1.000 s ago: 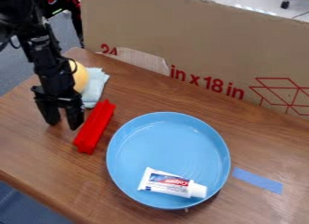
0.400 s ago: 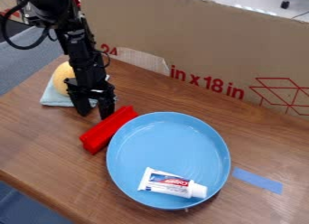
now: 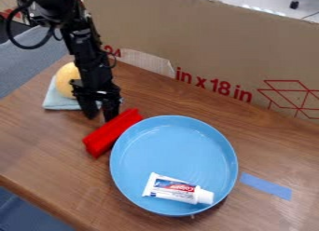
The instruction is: Move the cloth to the right side of the table
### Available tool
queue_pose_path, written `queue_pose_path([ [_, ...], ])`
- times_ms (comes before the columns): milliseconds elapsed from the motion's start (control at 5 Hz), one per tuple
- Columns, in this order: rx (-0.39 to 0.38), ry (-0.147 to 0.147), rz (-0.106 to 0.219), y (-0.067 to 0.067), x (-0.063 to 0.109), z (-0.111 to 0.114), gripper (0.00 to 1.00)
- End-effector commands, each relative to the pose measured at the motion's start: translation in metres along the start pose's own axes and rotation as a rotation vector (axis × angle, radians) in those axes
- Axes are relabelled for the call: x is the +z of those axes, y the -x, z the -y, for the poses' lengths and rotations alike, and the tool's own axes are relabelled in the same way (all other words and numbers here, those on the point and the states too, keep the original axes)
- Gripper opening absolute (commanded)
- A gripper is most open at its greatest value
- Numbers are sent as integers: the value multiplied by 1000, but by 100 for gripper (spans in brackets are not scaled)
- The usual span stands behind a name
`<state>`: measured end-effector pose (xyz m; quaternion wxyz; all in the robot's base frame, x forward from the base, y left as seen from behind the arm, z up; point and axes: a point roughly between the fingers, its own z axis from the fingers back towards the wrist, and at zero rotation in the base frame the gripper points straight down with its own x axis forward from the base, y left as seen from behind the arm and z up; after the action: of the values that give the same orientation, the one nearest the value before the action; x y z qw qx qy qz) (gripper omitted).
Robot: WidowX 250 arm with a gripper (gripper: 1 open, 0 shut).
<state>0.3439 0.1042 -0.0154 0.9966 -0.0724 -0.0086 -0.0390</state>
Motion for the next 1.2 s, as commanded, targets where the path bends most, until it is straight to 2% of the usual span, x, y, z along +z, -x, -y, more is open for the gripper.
queue_pose_path([
  [0,-14,-33,43,-8,4,10,0],
  [200,-22,-42,36,-8,5,8,0],
  [600,-17,-65,47,-15,29,31,0],
  [800,-44,-151,62,-33,67,44,0],
  [1000,-83,-171,96,-43,101,58,0],
])
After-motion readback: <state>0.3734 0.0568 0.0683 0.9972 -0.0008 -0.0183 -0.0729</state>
